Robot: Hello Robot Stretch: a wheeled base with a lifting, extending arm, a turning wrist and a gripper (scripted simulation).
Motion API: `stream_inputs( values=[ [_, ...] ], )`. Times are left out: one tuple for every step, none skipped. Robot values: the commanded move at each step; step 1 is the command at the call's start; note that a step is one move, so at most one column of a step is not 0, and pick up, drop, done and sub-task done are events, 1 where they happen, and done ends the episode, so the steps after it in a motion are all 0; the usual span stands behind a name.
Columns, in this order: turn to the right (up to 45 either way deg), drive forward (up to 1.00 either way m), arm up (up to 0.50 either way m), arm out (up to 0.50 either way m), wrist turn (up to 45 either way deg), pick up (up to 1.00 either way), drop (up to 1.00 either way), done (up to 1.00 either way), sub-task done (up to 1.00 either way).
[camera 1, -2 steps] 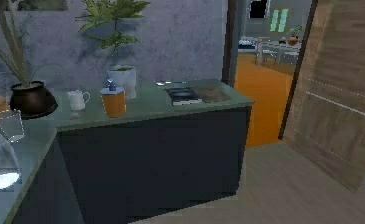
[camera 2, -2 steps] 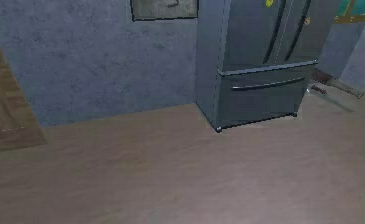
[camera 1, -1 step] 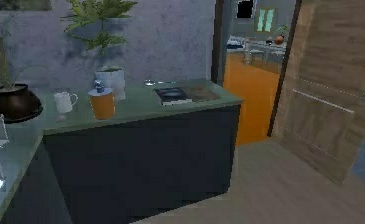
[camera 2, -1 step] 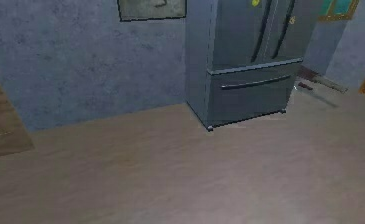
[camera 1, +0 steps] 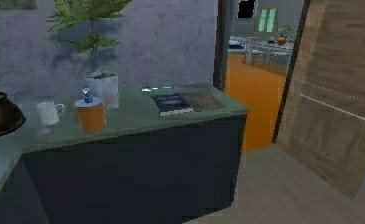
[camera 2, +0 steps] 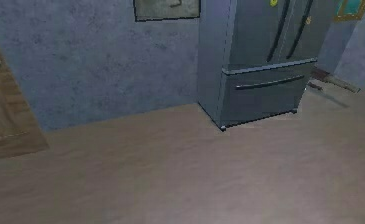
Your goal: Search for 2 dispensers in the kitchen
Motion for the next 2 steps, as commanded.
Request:
stream_inputs(
  values=[
    [-24.0, 0.0, 0.0, 0.0, 0.0, 0.0, 0.0, 0.0, 0.0],
    [0.0, 0.0, 0.0, 0.0, 0.0, 0.0, 0.0, 1.0, 0.0]
  ],
)
